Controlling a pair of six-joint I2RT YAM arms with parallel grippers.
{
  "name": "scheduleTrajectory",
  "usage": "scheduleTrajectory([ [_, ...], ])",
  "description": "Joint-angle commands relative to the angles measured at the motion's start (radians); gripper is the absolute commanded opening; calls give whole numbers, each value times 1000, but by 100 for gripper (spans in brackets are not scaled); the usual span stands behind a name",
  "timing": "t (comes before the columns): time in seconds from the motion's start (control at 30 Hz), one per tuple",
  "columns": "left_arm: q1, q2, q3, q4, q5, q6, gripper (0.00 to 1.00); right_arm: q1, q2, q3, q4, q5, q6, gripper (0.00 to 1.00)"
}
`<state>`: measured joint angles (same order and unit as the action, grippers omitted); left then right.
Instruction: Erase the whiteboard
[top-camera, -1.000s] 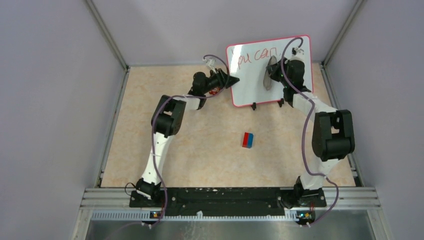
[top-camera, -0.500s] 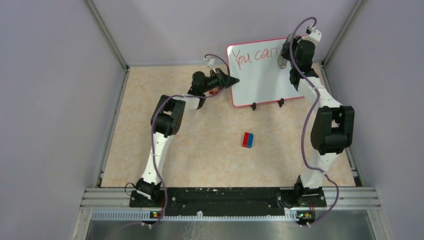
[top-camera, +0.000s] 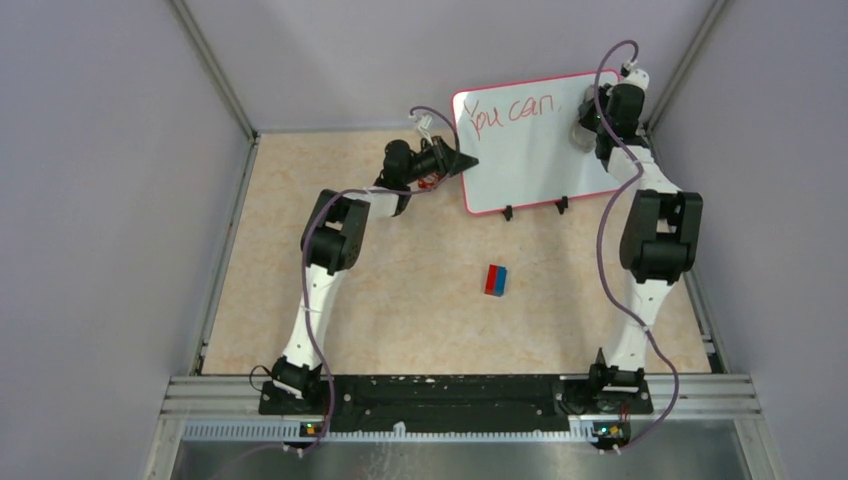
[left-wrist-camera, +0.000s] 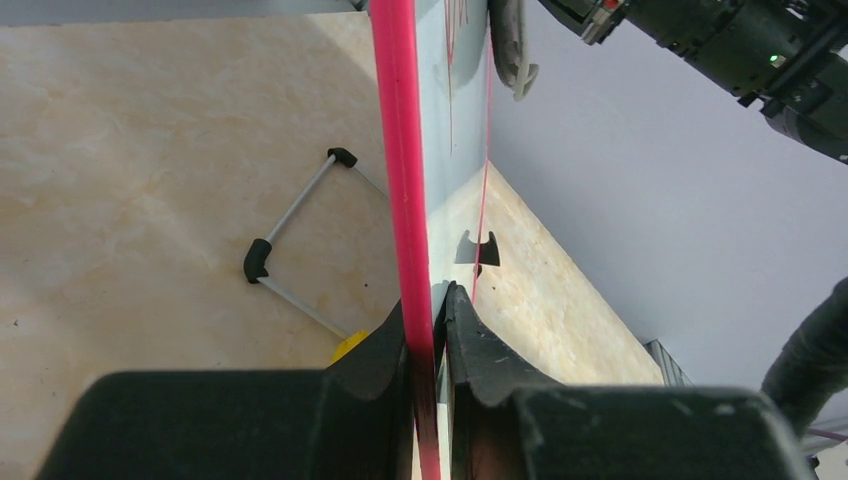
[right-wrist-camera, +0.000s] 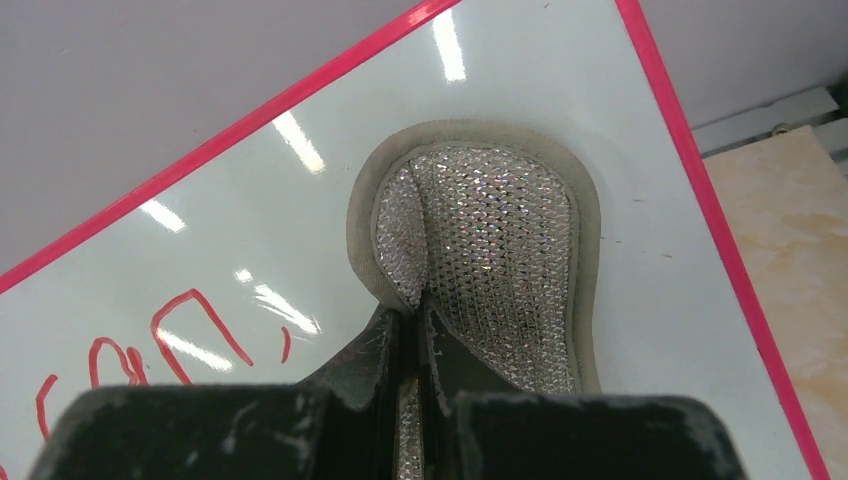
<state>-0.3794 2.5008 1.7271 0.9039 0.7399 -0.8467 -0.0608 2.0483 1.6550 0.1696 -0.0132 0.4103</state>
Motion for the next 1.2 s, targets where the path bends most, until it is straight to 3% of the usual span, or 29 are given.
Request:
scheduleTrajectory([
  [0.0, 14, -10, 1, -151, -49, 143, 0, 21, 68, 113, 10, -138, -12, 0],
  [0.4, 14, -25, -9, -183, -71, 194, 0, 197, 180, 310, -16, -239, -2, 0],
  [0.57, 16, -33, -18, -183, -77, 202, 0, 213, 195, 304, 29, -248, 63, 0],
  [0.7, 16, -40, -30, -181, -86, 206, 0, 189, 189, 294, -3, -182, 62, 0],
  [1.0, 20, -45, -45, -172, -96, 207, 0, 11, 112, 36, 50, -113, 222, 0],
  [1.17, 19, -37, -40, -169, -93, 199, 0, -18, 122, 38, 9, -98, 211, 0],
])
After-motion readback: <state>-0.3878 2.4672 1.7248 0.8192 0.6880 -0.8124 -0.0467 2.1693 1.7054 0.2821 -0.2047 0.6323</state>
